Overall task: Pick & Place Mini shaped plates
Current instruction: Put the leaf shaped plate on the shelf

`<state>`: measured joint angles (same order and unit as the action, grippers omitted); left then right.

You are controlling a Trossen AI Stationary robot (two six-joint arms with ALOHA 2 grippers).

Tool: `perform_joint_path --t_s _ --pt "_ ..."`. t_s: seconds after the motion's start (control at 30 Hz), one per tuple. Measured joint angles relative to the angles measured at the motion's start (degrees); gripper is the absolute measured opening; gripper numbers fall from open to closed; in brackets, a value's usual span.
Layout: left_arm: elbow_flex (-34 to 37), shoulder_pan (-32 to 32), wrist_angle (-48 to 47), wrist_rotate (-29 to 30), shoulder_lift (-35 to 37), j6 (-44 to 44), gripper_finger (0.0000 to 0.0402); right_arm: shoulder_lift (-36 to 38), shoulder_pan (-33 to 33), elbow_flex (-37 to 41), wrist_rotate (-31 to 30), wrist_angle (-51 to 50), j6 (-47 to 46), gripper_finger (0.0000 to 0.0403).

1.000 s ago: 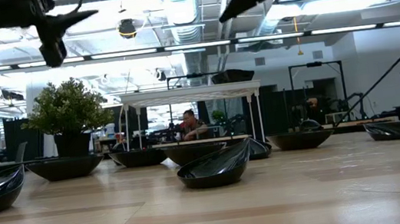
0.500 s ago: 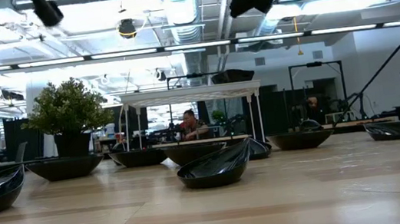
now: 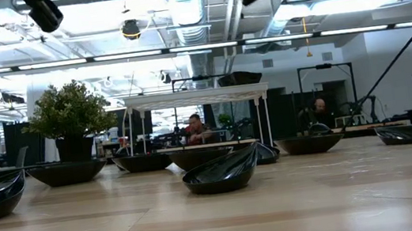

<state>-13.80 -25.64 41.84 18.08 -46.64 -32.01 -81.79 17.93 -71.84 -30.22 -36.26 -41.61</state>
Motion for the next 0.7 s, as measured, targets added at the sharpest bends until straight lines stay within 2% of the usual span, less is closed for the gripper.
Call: perform_joint_path --t_s 0.17,0.33,0.57,0.7 --pt "0.07 0.01 -5.77 2.38 -0.26 -1.63 0.0155 -5.76 1.56 0.18 -0.27 2.79 -3.99 0.007" --pt "0.07 0.0 -8.64 2.45 -0.88 -4.59 0.0155 -11.57 0.72 0.14 8.67 3.3 -5.02 0.007" --pt "0.07 -0.03 -8.95 2.0 -0.99 -4.67 0.0155 -13.91 -0.78 0.16 9.86 -12.83 -9.88 0.007" --pt "0.07 0.1 -9.3 2.8 -0.99 -4.67 0.0155 -12.99 -1.45 0.16 9.73 -18.12 -7.92 0.007"
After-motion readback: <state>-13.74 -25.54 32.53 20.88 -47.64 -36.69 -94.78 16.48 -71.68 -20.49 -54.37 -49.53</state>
